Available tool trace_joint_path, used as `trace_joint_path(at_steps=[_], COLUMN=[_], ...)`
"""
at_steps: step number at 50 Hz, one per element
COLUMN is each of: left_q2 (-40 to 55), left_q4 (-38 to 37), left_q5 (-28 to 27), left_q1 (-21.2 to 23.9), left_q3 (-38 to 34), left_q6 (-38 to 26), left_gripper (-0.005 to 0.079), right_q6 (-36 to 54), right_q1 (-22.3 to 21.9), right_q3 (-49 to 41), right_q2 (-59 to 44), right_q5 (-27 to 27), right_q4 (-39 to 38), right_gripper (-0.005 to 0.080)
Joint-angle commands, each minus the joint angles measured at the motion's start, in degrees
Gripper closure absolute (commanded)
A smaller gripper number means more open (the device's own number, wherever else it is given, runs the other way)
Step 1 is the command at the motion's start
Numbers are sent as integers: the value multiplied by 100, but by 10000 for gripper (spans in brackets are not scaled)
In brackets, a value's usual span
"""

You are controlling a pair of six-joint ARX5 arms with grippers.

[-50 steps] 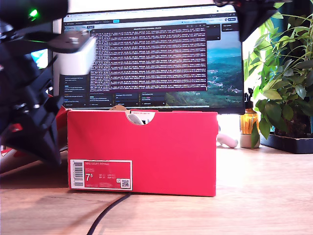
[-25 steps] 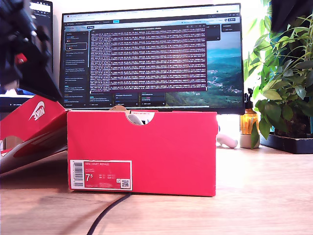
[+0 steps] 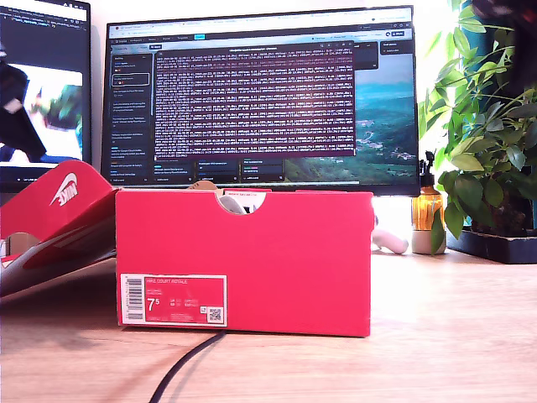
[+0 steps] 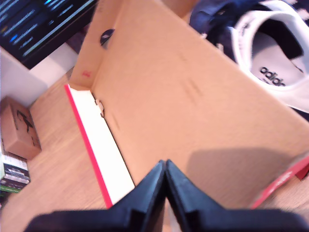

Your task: Pack the blue shoes by picking the first shoe and placing it inside the red shoebox, left side, then picking and rotating the second shoe and placing it in the shoebox

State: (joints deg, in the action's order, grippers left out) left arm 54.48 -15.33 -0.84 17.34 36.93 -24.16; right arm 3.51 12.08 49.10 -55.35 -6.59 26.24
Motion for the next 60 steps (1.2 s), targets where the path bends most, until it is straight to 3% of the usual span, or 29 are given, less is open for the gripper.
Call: trace_joint_path(at_steps=[1, 9, 26, 38, 43, 48, 54, 60], left_q2=[-125, -131, -389, -883, -1008, -1023, -1025, -1023], left_q4=[59, 35, 234, 1130, 1412, 1528, 2031, 2374], left_q5=[-122, -507, -511, -391, -404, -476, -492, -579], left_q1=[-138, -509, -645, -647, -647, -647, -643, -632], left_q3=[4, -17, -149, -807, -966, -1067, -1388, -1757], left_q6=[170, 595, 1401, 1700, 1714, 1808, 2109, 2118], left_gripper=[761, 761, 761, 761, 761, 761, 761, 761], right_q6=[-151, -223, -208, -181, -205, -201, -186, -90], right_q1=[13, 13, 13, 13, -57, -188, -240, -302], right_q3=[-221, -953, -2186, -2608, -3145, -3604, -3853, -3993], right_q2=[282, 785, 1716, 1786, 1786, 1786, 1786, 1786], right_q5=[-46, -339, -457, -796, -1099, -968, -269, -282], right_q4=[-221, -533, -1928, -2428, -3117, -3641, -3792, -3816], right_gripper=[764, 764, 764, 764, 764, 764, 764, 764])
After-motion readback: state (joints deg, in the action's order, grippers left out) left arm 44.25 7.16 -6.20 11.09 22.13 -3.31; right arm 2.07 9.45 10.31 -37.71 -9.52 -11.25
